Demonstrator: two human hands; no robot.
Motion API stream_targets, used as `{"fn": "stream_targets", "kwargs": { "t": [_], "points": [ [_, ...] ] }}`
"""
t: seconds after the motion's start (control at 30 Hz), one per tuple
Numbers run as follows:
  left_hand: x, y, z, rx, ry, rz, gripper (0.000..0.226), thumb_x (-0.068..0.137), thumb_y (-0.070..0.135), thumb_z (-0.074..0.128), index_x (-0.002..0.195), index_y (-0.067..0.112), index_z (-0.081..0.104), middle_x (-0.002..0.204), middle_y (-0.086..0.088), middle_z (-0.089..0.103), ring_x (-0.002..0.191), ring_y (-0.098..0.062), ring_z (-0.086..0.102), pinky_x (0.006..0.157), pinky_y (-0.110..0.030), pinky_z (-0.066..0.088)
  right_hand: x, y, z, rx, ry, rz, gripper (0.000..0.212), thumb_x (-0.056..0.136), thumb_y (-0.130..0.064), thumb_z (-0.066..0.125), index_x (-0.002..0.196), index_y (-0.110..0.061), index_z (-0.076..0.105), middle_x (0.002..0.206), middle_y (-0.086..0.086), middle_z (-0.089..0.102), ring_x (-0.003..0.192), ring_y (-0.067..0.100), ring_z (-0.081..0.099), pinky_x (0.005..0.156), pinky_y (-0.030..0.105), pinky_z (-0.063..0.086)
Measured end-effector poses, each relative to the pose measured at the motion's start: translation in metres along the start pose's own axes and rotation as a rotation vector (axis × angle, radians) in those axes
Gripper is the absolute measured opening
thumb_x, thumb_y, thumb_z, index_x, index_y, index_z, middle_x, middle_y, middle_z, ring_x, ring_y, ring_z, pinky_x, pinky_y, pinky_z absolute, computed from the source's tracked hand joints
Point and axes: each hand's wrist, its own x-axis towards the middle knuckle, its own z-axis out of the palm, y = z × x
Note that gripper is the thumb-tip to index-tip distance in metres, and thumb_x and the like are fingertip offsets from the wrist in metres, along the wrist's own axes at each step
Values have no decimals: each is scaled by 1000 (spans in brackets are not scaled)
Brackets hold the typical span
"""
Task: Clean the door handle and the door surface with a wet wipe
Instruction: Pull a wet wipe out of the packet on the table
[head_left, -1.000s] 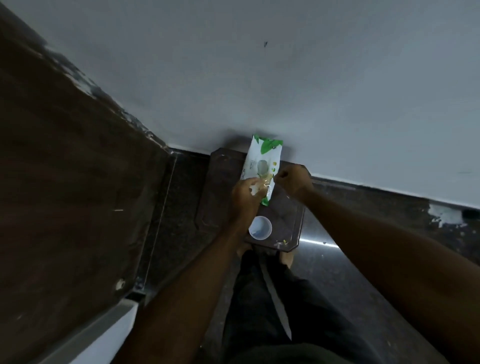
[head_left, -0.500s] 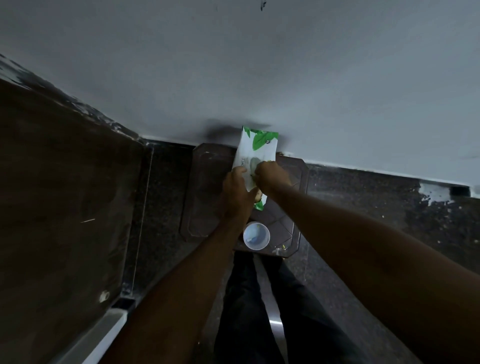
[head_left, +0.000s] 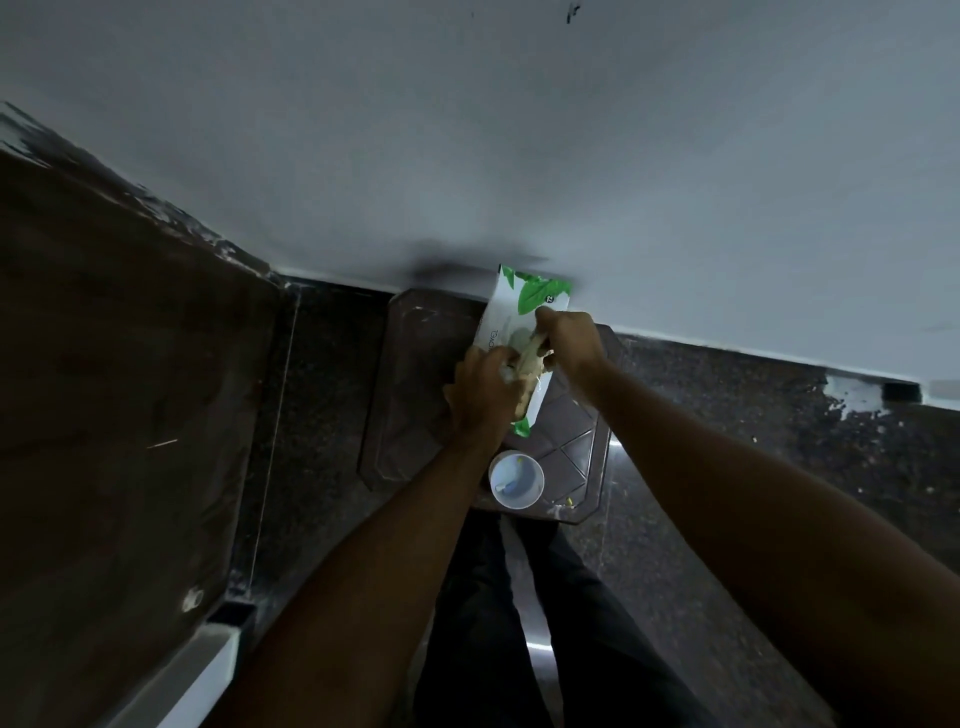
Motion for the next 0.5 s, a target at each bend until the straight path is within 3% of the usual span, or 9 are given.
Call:
{"fn": "stream_targets", "kwargs": {
  "t": [0.13, 0.33, 0.5],
  "points": [
    [7, 3, 0, -3, -13, -8, 30, 82, 36, 71, 111, 32, 68, 119, -6, 54, 114, -32, 54, 93, -52, 48, -7, -15, -7, 191, -1, 9, 28, 89, -12, 48, 63, -4, 56, 76, 25, 69, 44, 25, 56, 49, 29, 45],
    [7, 8, 1, 63, -12, 23, 31, 79, 31, 73, 110, 28, 66, 119, -7, 53, 113, -32, 54, 95, -49, 43, -16, -28, -13, 361, 79, -93, 19, 82, -3, 45, 66, -9, 51, 50, 7, 55, 41, 18, 43, 43, 23, 35],
    [5, 8, -2, 124, 25, 55, 29, 80, 30, 71, 108, 25, 67, 120, -8, 54, 114, -32, 54, 94, -44, 41, -27, -49, -12, 609, 84, 12, 22, 81, -1, 48, 61, -9, 46, 47, 4, 44, 48, 20, 41, 54, 29, 34]
  ]
}}
